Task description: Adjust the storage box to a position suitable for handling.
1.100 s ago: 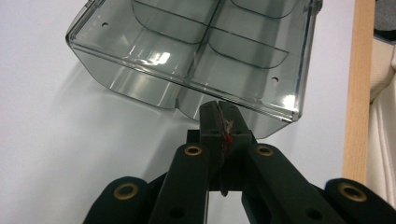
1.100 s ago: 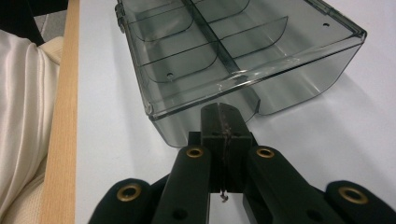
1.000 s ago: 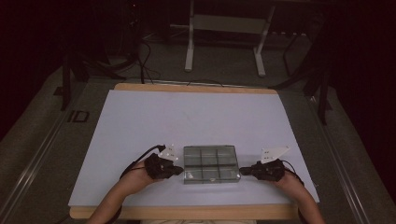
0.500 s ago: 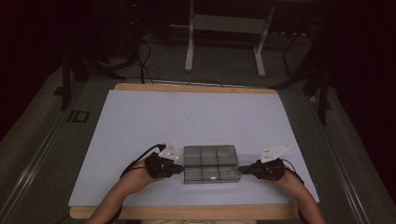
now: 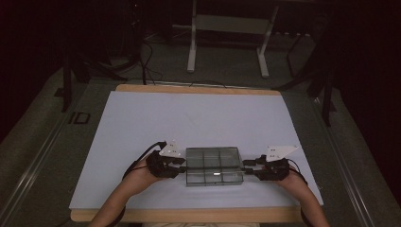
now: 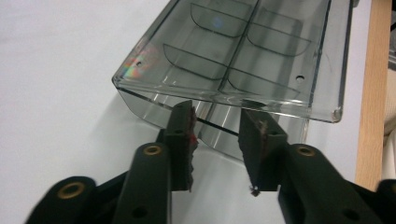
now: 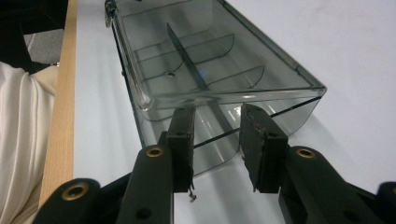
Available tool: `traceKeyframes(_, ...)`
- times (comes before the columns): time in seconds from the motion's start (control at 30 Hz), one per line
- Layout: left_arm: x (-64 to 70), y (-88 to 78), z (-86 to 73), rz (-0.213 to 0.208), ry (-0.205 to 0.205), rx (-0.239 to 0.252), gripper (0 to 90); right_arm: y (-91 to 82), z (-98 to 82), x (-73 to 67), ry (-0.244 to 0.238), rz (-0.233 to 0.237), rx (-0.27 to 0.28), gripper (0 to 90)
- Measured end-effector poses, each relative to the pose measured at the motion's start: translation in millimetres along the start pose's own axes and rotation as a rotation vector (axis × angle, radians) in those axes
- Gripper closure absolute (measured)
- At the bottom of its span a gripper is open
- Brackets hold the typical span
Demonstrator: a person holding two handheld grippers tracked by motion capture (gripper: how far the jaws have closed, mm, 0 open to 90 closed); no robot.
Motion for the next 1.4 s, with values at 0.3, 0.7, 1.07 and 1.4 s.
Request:
traceKeyframes(0.3,-0.1,-0.1,2.0,0.019,0.002,0.009,54.5,-2.0,4.1,3.5,-0.024,-0.07,0.015,53.4)
traceKeyframes(0.7,-0.4,-4.1,13.2,0.065,0.06,0.072,50.0,-4.1,16.1,7.0,-0.067,-0.113,0.036,53.8)
traceKeyframes(1.07,-5.9,-10.1,22.1,0.093,0.04,0.162,64.4,-5.5,27.7,17.7,-0.064,-0.171,0.09,65.6)
traceKeyframes(1.4,-16.5,-8.4,26.9,0.146,-0.007,0.216,74.0,-1.6,38.5,26.3,-0.053,-0.235,0.113,76.4)
Point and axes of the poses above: each handheld gripper's, and its own axes: y roughly forward along the jaws, z roughly out of its top, x roughly to its right, the point moved 4 cm from there along y, roughly forward along the jaws, and after that the axes turned 5 degrees about -y, right-handed, at the moved point
